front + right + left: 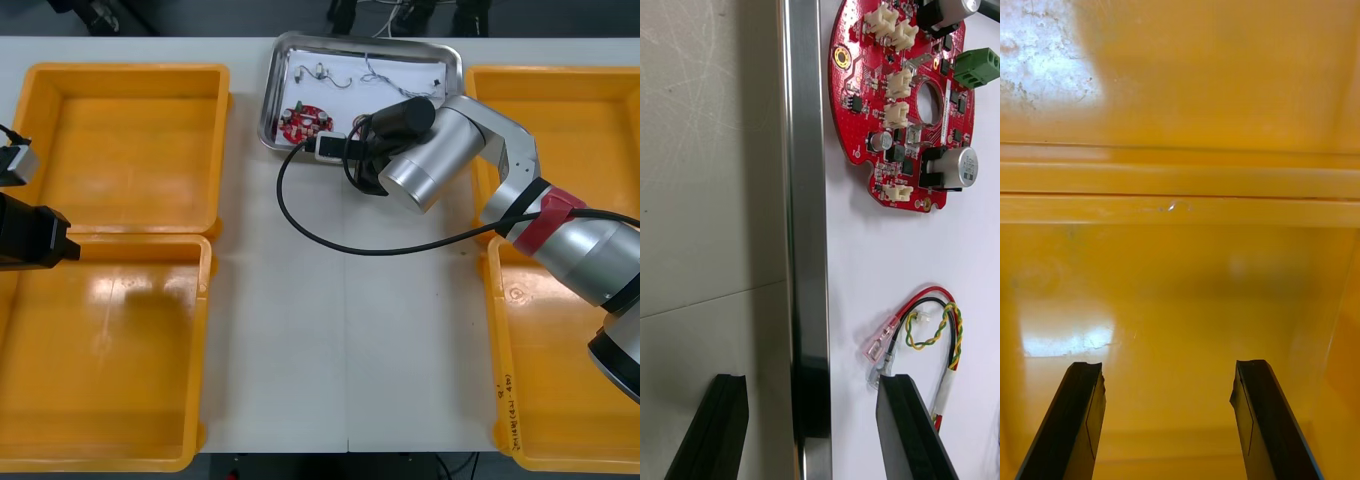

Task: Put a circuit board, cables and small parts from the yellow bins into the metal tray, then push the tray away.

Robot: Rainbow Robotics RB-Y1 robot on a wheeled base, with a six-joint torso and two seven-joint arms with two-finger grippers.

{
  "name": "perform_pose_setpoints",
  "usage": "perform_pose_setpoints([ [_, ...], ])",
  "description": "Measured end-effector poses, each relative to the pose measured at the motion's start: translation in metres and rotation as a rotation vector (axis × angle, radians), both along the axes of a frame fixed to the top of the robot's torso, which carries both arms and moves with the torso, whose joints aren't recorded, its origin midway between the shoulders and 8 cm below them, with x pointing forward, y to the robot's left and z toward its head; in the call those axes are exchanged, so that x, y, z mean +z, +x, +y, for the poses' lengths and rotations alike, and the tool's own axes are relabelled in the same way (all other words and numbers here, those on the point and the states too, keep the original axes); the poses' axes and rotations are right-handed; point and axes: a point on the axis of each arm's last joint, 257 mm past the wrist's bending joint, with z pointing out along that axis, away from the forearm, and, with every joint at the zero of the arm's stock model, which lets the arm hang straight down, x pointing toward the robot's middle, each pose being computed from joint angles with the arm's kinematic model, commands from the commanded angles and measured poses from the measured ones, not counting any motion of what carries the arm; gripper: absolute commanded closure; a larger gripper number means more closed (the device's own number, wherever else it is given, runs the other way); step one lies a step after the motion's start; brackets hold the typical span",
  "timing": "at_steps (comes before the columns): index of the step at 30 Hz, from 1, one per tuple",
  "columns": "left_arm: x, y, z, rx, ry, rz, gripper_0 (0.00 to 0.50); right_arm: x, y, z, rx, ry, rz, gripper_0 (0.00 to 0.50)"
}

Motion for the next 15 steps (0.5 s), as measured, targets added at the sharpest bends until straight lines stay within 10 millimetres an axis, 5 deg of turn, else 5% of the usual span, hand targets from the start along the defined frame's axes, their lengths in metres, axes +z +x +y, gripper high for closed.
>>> perform_pose_setpoints([
  [15,0.0,0.0,0.0,0.0,0.0,0.0,0.0,-0.009,-0.025,-0.018,-0.066,-0.093,0.116,0.0],
])
